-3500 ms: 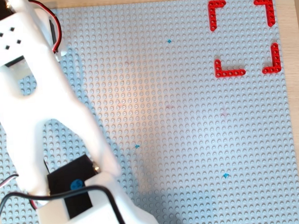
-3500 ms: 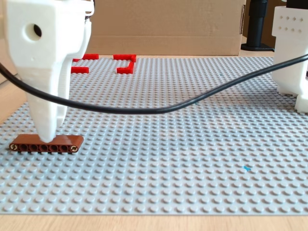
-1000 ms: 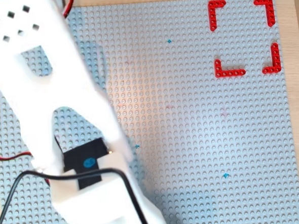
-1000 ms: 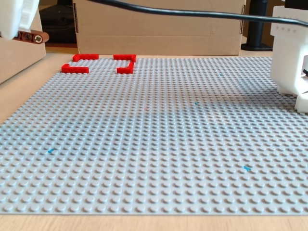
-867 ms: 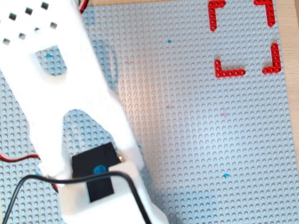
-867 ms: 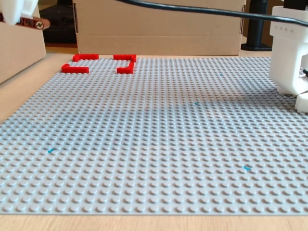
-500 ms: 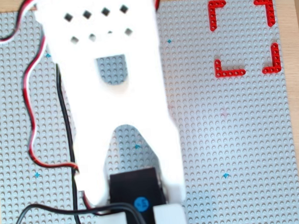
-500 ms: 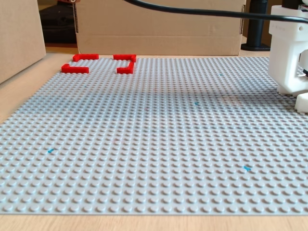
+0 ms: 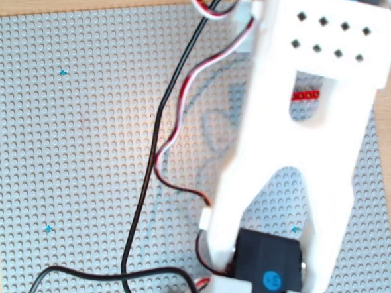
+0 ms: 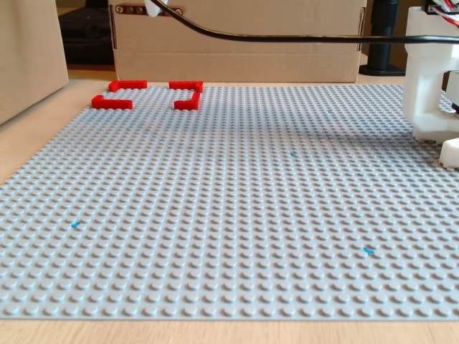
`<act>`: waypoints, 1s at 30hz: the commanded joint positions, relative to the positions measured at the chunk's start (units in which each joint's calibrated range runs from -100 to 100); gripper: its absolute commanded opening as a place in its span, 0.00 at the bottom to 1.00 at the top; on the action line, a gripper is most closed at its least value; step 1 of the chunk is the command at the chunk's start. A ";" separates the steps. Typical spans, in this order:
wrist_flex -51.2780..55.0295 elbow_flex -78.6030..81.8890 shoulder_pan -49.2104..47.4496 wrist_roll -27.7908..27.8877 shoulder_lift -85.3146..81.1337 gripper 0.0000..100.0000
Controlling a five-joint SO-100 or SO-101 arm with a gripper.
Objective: Grab and store lego
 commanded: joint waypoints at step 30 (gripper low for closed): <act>-22.49 -0.57 10.75 8.16 20.70 0.02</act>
